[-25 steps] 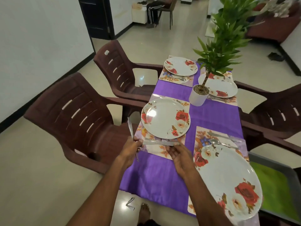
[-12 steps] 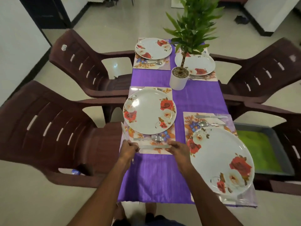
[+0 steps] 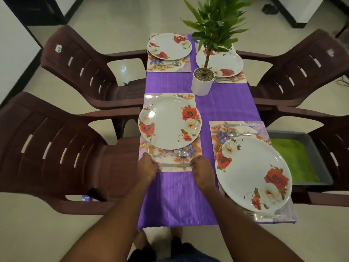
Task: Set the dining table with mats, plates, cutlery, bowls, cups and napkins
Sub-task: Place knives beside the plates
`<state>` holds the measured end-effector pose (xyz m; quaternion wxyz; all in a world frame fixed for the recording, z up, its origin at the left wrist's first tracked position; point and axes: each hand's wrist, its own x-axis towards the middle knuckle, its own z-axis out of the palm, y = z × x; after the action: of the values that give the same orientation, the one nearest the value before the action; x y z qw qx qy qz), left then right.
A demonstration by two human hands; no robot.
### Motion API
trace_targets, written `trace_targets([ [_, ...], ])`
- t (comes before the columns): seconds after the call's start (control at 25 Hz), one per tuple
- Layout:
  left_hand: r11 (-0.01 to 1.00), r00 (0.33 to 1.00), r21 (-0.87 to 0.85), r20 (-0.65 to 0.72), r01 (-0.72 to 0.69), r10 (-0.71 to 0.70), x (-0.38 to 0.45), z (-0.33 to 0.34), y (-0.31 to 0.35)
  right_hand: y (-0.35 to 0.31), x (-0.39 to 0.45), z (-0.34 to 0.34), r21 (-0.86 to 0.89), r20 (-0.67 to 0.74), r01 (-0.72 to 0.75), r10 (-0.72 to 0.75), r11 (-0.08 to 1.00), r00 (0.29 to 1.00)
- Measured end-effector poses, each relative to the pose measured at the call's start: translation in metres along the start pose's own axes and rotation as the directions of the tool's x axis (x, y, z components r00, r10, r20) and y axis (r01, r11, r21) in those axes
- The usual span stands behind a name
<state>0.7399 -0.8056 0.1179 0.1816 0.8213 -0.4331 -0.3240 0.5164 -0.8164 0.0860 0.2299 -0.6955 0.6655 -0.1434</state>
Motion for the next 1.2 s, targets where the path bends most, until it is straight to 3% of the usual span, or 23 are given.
trace_targets([
  [0.2, 0.992, 0.995, 0.082, -0.018, -0.098, 0.100, -0.005, 0.000, 0.003, -0.003, 0.000, -0.003, -0.071, 0.020, 0.041, -0.040, 0.997, 0.999],
  [0.48, 0.994, 0.999, 0.107, -0.012, -0.037, 0.038, -0.007, -0.004, -0.015, -0.005, -0.009, 0.000, -0.095, 0.044, 0.035, -0.031, 0.995, 0.999],
  [0.56, 1.000, 1.000, 0.013, 0.002, 0.013, -0.013, -0.012, -0.006, -0.016, -0.011, -0.008, 0.000, -0.074, 0.002, 0.005, -0.004, 0.997, 1.000],
  [0.6, 0.992, 0.999, -0.116, 0.013, 0.048, -0.047, -0.013, -0.008, -0.017, -0.018, -0.008, -0.001, -0.031, -0.036, -0.008, 0.007, 0.999, 0.999],
  [0.68, 0.867, 0.991, -0.480, 0.075, 0.132, -0.109, -0.016, -0.015, -0.018, -0.044, -0.004, -0.001, 0.171, -0.081, -0.005, 0.019, 0.985, 0.997],
  [0.76, 0.742, 0.986, -0.649, 0.124, 0.169, -0.115, -0.023, -0.031, -0.021, -0.084, 0.005, 0.002, 0.464, 0.029, -0.071, 0.064, 0.883, 0.997],
  [0.84, 0.700, 0.983, -0.694, 0.170, 0.168, -0.067, -0.034, -0.048, -0.026, -0.124, 0.013, 0.002, 0.697, 0.229, -0.222, 0.082, 0.682, 0.970],
  [0.96, 0.635, 0.972, -0.756, 0.231, 0.155, 0.038, -0.046, -0.080, -0.044, -0.179, 0.013, 0.007, 0.828, 0.374, -0.353, 0.040, 0.436, 0.927],
  [1.2, 0.521, 0.994, -0.846, 0.093, 0.112, -0.062, -0.075, -0.186, -0.147, -0.306, -0.032, 0.061, 0.855, 0.377, -0.306, -0.098, 0.420, 0.921],
])
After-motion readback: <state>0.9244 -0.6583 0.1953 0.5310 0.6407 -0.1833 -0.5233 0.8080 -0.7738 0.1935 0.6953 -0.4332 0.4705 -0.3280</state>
